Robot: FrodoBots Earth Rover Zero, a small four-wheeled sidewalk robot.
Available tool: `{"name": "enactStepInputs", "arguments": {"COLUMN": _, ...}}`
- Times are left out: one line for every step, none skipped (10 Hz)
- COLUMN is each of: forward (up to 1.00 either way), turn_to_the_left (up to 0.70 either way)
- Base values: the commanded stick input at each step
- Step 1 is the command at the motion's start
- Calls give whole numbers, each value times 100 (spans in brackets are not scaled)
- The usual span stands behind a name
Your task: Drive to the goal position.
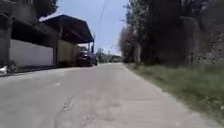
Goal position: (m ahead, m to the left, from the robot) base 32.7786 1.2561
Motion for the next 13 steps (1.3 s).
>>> {"name": "enactStepInputs", "arguments": {"forward": 100, "turn_to_the_left": 0}}
{"name": "enactStepInputs", "arguments": {"forward": 100, "turn_to_the_left": 0}}
{"name": "enactStepInputs", "arguments": {"forward": 100, "turn_to_the_left": 0}}
{"name": "enactStepInputs", "arguments": {"forward": 100, "turn_to_the_left": 0}}
{"name": "enactStepInputs", "arguments": {"forward": 100, "turn_to_the_left": 0}}
{"name": "enactStepInputs", "arguments": {"forward": 100, "turn_to_the_left": 0}}
{"name": "enactStepInputs", "arguments": {"forward": 100, "turn_to_the_left": 0}}
{"name": "enactStepInputs", "arguments": {"forward": 100, "turn_to_the_left": 0}}
{"name": "enactStepInputs", "arguments": {"forward": 100, "turn_to_the_left": 0}}
{"name": "enactStepInputs", "arguments": {"forward": 100, "turn_to_the_left": 0}}
{"name": "enactStepInputs", "arguments": {"forward": 100, "turn_to_the_left": 0}}
{"name": "enactStepInputs", "arguments": {"forward": 100, "turn_to_the_left": 0}}
{"name": "enactStepInputs", "arguments": {"forward": 100, "turn_to_the_left": 0}}
